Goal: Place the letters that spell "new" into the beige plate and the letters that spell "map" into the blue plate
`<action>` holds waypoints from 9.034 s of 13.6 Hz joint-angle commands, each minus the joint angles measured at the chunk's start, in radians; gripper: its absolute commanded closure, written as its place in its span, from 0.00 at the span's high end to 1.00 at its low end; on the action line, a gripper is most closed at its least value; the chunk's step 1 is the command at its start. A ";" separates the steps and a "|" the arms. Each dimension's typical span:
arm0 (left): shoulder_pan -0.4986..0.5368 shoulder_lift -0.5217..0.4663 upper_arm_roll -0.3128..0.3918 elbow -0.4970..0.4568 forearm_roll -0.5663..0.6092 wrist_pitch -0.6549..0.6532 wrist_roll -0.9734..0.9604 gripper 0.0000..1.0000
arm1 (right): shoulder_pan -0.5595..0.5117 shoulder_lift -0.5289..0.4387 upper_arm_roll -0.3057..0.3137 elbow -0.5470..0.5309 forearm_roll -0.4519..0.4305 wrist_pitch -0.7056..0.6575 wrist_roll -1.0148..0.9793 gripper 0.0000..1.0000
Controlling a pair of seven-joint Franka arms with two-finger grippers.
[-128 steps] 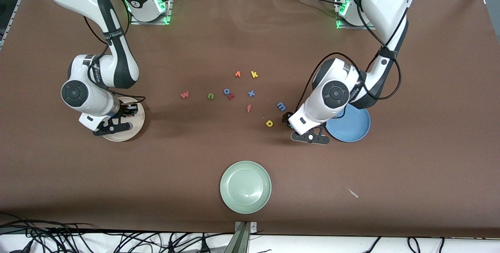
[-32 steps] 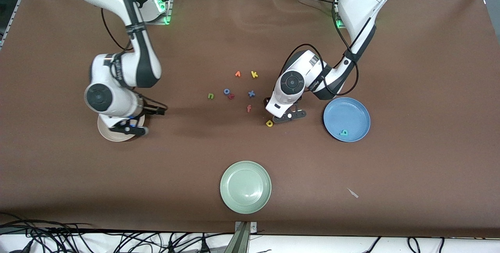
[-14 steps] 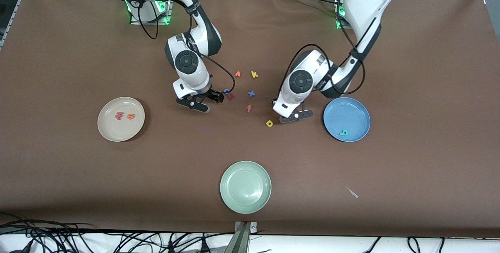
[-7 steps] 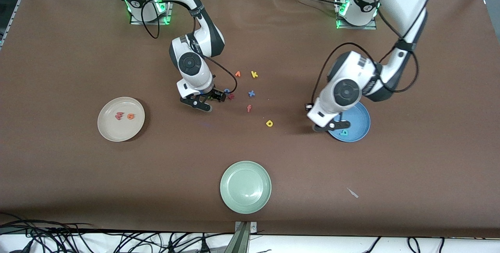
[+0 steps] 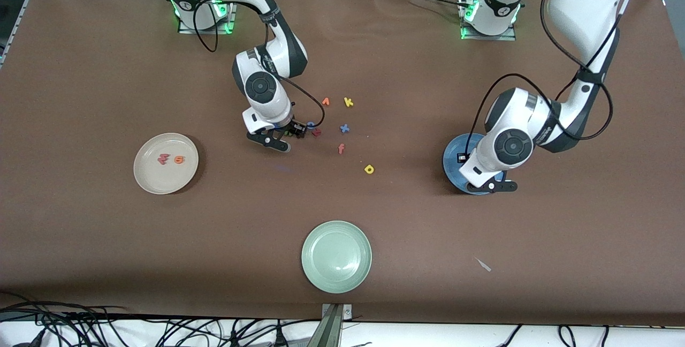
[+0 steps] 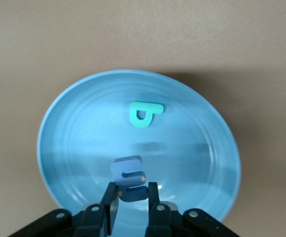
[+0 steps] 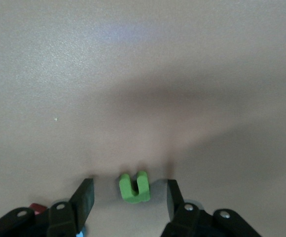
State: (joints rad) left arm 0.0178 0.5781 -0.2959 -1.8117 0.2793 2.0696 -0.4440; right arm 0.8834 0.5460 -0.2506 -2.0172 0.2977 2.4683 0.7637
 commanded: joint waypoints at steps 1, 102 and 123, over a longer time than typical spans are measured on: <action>0.010 0.009 -0.012 0.003 0.032 0.009 0.011 1.00 | 0.003 -0.001 0.002 -0.020 0.017 0.023 -0.010 0.58; 0.007 -0.021 0.032 -0.015 -0.157 0.099 0.211 0.77 | -0.719 -0.505 0.166 0.391 -0.330 -0.899 -0.791 1.00; -0.002 -0.425 0.131 0.338 -0.233 -0.477 0.386 1.00 | -0.719 -0.501 0.165 0.390 -0.328 -0.867 -0.791 1.00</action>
State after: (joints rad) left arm 0.0132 0.2251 -0.2142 -1.4009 0.1005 1.5872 -0.0908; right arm 0.1616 0.0360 -0.0875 -1.6463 -0.0155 1.6017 -0.0316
